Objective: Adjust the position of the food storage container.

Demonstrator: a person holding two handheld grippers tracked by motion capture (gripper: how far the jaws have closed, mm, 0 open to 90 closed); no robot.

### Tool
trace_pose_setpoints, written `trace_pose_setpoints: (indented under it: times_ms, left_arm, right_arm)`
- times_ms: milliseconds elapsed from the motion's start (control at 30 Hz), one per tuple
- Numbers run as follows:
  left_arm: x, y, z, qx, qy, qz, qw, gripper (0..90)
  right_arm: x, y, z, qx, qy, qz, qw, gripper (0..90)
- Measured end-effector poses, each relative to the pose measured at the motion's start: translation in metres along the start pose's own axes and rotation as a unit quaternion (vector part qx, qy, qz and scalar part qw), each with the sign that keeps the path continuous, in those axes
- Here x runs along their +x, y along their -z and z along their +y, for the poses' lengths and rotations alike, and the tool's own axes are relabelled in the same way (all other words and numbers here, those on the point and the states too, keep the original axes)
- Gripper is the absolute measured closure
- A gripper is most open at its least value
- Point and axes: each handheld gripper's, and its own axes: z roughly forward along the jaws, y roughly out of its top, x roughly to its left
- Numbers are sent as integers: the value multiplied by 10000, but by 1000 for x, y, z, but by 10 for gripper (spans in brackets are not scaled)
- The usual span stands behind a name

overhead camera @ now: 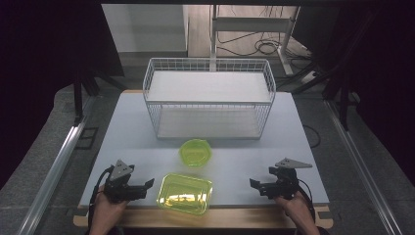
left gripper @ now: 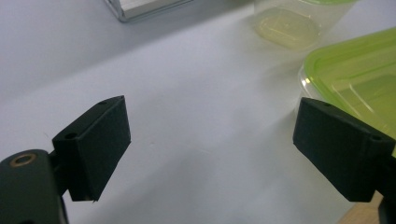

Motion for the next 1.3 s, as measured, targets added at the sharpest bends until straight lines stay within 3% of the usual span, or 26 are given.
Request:
trace_pose_setpoints:
  times_ms: [100, 233, 367, 500, 767, 800, 933, 1033, 1100, 1167, 1300]
  left_arm:
    - [-7, 1, -3, 185, -48, 135, 9997, 109]
    - [-11, 5, -5, 196, -231, 258, 9992, 92]
    - [-6, 6, -7, 145, -166, 289, 9993, 67]
    - [-2, 6, -8, 118, -33, 203, 9997, 57]
    - [-5, 6, -6, 127, -36, 145, 9998, 38]
    - [-5, 7, -6, 55, 41, 14, 10000, 37]
    - [-7, 11, -2, -129, 73, -128, 9998, 108]
    - [-10, 17, 4, -379, 25, -374, 9986, 260]
    - [-11, 20, 11, -534, 43, -659, 9964, 380]
    - [-15, 20, 19, -641, 7, -806, 9947, 452]
    - [-25, 13, 36, -579, -221, -1033, 9927, 615]
  right_arm:
    - [0, 2, 5, 13, 261, -194, 9995, 0]
    - [1, 4, 7, 28, 260, -256, 9993, 36]
    - [3, 3, 8, 122, 332, -331, 9988, 65]
    - [3, 3, 9, 199, 296, -298, 9989, 89]
    - [8, 2, 9, 313, 360, -199, 9987, 166]
    - [9, 2, 10, 330, 372, -189, 9986, 176]
    - [11, 2, 10, 334, 440, -141, 9984, 215]
    - [13, 2, 10, 311, 477, -120, 9983, 234]
    - [14, 2, 11, 291, 480, -101, 9984, 239]
    - [15, 2, 11, 275, 491, -89, 9984, 240]
    - [16, 3, 11, 234, 506, -95, 9984, 242]
